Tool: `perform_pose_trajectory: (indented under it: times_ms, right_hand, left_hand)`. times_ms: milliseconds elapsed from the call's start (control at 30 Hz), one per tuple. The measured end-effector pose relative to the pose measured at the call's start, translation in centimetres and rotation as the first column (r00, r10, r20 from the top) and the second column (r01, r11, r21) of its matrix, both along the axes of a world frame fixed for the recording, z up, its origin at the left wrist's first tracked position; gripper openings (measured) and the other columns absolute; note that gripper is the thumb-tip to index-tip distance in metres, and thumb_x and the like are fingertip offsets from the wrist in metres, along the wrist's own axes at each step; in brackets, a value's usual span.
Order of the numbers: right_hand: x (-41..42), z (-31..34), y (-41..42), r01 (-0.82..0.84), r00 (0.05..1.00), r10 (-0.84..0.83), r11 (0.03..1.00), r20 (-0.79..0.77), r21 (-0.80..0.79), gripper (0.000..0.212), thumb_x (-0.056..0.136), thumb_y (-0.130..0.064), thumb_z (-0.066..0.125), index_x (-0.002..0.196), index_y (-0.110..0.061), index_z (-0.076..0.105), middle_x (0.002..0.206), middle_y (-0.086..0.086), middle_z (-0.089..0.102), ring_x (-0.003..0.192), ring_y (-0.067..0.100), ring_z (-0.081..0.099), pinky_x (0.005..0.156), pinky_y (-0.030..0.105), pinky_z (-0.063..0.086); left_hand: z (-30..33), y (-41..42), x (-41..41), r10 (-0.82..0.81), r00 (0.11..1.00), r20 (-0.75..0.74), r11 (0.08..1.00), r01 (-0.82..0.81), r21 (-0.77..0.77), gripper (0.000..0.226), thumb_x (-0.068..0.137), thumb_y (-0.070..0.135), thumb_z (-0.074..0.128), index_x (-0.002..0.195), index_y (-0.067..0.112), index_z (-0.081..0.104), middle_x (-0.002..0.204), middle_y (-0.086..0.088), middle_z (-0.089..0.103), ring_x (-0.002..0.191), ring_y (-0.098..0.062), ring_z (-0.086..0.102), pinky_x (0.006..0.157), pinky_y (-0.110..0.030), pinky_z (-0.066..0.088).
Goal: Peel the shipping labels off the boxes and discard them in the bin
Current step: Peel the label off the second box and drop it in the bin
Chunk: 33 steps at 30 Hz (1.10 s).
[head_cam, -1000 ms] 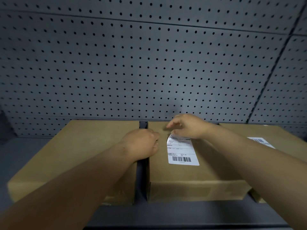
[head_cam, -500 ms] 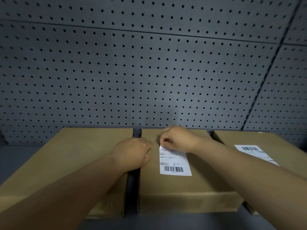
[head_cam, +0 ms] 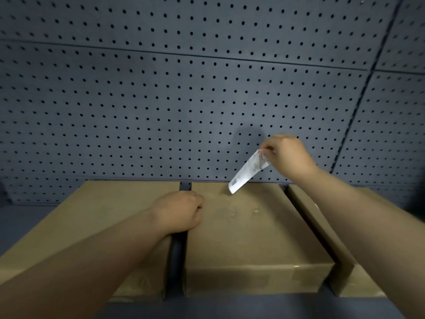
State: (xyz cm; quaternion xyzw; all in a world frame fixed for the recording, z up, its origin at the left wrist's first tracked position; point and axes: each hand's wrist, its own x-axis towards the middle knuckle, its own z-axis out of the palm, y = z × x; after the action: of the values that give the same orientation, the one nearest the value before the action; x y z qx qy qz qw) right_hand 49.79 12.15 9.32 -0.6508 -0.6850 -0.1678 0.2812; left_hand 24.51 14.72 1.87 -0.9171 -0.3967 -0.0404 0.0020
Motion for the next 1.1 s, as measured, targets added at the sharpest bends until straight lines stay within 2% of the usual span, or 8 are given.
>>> perform_pose_trajectory:
  times_ms: [100, 233, 533, 667, 767, 833, 933, 1100]
  right_hand:
    - [-2.0, -0.5, -1.1, -0.091, 0.996, 0.091, 0.995, 0.017, -0.03, 0.016, 0.089, -0.014, 0.056, 0.092, -0.006, 0.07, 0.092, 0.01, 0.068, 0.091, 0.025, 0.058, 0.076, 0.025, 0.04]
    - [-4.3, -0.8, -2.2, -0.185, 0.982, 0.182, 0.982, -0.049, -0.044, 0.015, 0.088, -0.016, 0.058, 0.091, -0.009, 0.07, 0.091, 0.006, 0.067, 0.085, 0.019, 0.058, 0.073, 0.022, 0.04]
    - [-5.4, -0.8, -3.0, -0.283, 0.895, 0.239, 0.957, -0.376, -0.066, 0.022, 0.092, -0.026, 0.053, 0.09, -0.013, 0.072, 0.089, 0.005, 0.068, 0.082, 0.019, 0.058, 0.073, 0.027, 0.042]
    - [-4.7, -1.7, -2.9, -0.411, 0.662, 0.247, 0.909, -0.707, -0.067, 0.027, 0.093, -0.03, 0.05, 0.113, -0.022, 0.066, 0.109, -0.01, 0.068, 0.087, -0.008, 0.06, 0.09, 0.018, 0.044]
    - [-3.9, -2.4, -2.2, -0.315, 0.419, 0.165, 0.949, -0.893, 0.028, 0.04, 0.094, -0.029, 0.049, 0.133, -0.021, 0.047, 0.108, -0.002, 0.062, 0.077, 0.005, 0.057, 0.084, 0.025, 0.046]
    - [-3.3, -3.1, -2.1, -0.189, 0.542, 0.02, 0.977, -0.84, -0.099, 0.03, 0.093, -0.028, 0.05, 0.121, -0.019, 0.056, 0.1, -0.001, 0.058, 0.077, 0.011, 0.056, 0.079, 0.028, 0.045]
    - [-3.6, -5.1, -2.2, -0.029, 0.903, -0.174, 0.888, -0.394, -0.459, 0.011, 0.09, -0.026, 0.054, 0.088, -0.02, 0.063, 0.091, 0.0, 0.062, 0.085, 0.017, 0.056, 0.074, 0.025, 0.039]
    - [-7.8, -7.5, -2.0, 0.004, 0.997, -0.038, 0.888, -0.065, -0.459, 0.024, 0.09, -0.022, 0.047, 0.093, -0.006, 0.065, 0.102, 0.015, 0.065, 0.097, 0.031, 0.058, 0.079, 0.031, 0.046]
  left_hand:
    - [0.7, -0.5, 0.4, 0.113, 0.976, 0.185, 0.993, -0.108, -0.039, 0.034, 0.094, 0.037, 0.042, 0.117, 0.015, 0.055, 0.12, -0.006, 0.061, 0.104, -0.022, 0.058, 0.085, -0.03, 0.046]
    - [1.5, -1.8, 1.9, 0.098, 0.779, 0.62, 0.993, -0.031, -0.117, 0.061, 0.09, 0.056, 0.04, 0.141, 0.024, 0.033, 0.147, 0.003, 0.041, 0.132, -0.014, 0.04, 0.101, -0.027, 0.031]
    - [2.1, -2.4, 3.7, 0.02, 0.674, 0.739, 0.996, 0.053, -0.075, 0.035, 0.099, 0.034, 0.036, 0.133, 0.027, 0.044, 0.12, -0.001, 0.063, 0.104, -0.018, 0.058, 0.087, -0.039, 0.049]
    - [2.7, -1.6, 3.7, -0.036, 0.75, 0.66, 0.995, -0.038, 0.097, 0.033, 0.099, 0.035, 0.033, 0.124, 0.024, 0.051, 0.113, -0.005, 0.064, 0.101, -0.025, 0.057, 0.081, -0.038, 0.046]
    - [2.9, -0.9, 3.1, -0.026, 0.806, 0.592, 0.973, -0.116, 0.202, 0.037, 0.097, 0.042, 0.028, 0.114, 0.022, 0.054, 0.103, -0.005, 0.065, 0.095, -0.026, 0.058, 0.075, -0.037, 0.042]
    - [3.0, -0.4, 2.2, -0.025, 0.813, 0.581, 0.964, -0.135, 0.23, 0.041, 0.095, 0.047, 0.025, 0.101, 0.022, 0.056, 0.089, -0.002, 0.062, 0.086, -0.023, 0.057, 0.07, -0.035, 0.042]
    - [2.9, 0.3, 1.2, 0.003, 0.838, 0.545, 0.945, -0.18, 0.272, 0.042, 0.092, 0.051, 0.025, 0.08, 0.022, 0.053, 0.075, 0.001, 0.052, 0.075, -0.021, 0.053, 0.064, -0.032, 0.037]
    - [2.9, 0.9, 0.9, 0.043, 0.893, 0.448, 0.907, -0.223, 0.357, 0.036, 0.092, 0.047, 0.044, 0.074, 0.016, 0.051, 0.071, 0.001, 0.048, 0.069, -0.021, 0.049, 0.062, -0.03, 0.033]
